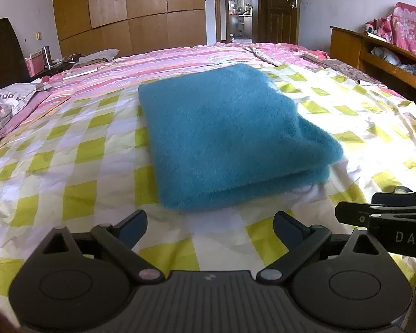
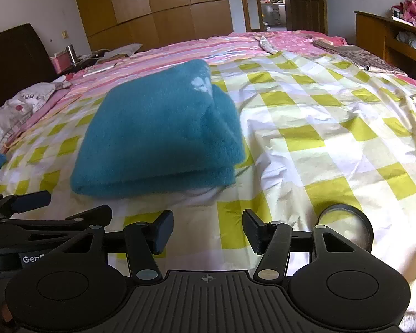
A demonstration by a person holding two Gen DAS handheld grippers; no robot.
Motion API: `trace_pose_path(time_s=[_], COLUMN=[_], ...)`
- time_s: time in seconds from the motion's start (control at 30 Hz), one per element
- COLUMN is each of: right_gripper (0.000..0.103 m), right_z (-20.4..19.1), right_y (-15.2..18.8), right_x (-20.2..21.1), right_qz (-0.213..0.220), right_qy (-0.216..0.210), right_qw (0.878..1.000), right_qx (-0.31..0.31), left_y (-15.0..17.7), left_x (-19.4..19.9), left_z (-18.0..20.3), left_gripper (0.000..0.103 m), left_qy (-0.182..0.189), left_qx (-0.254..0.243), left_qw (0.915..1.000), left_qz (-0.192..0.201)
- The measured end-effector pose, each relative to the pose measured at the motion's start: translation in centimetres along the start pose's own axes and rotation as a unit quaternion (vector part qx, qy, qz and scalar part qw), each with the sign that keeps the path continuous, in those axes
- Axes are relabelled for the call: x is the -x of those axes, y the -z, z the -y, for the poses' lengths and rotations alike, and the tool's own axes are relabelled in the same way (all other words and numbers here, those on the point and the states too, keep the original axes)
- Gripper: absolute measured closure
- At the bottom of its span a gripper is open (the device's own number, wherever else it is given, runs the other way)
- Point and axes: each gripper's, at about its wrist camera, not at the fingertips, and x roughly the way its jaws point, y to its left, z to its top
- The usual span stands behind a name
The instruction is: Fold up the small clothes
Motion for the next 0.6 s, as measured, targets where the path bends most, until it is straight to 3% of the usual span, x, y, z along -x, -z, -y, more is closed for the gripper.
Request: trace_pose_path(time_s=[0.6], right_gripper=[0.043], right_z=[-1.3], right_y=[1.6], right_x=[1.6], right_qz=[-0.005], right_qy=[0.034], right_qw=[0.999], right_qx=[0.009], left_y=[1.3], left_x=[1.8], left_z=[0.1], left_gripper=[0.0], left_qy=[-0.019], left_qx=[-0.019], left_qw=[0.9996], left_qz=[0.007])
